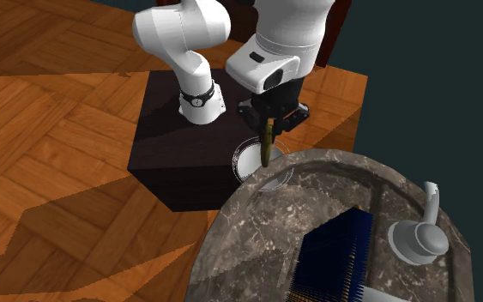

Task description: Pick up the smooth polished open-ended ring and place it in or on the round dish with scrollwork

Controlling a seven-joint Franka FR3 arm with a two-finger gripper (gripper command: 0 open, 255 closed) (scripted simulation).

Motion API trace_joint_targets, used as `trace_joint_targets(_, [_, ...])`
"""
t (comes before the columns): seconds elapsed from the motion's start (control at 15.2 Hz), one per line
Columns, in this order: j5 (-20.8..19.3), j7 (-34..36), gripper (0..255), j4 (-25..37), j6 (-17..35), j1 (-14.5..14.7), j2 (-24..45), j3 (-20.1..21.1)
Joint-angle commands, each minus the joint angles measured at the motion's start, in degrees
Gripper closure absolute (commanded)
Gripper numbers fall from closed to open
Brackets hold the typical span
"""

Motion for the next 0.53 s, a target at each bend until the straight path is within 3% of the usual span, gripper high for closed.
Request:
trace_joint_targets(0.0, [1.62,1.52,255,-2.03,-1.96,2.04,-3.96,0.87])
trace_joint_targets(0.46, [2.3,1.98,255,-6.16,4.21,2.19,-1.88,2.25])
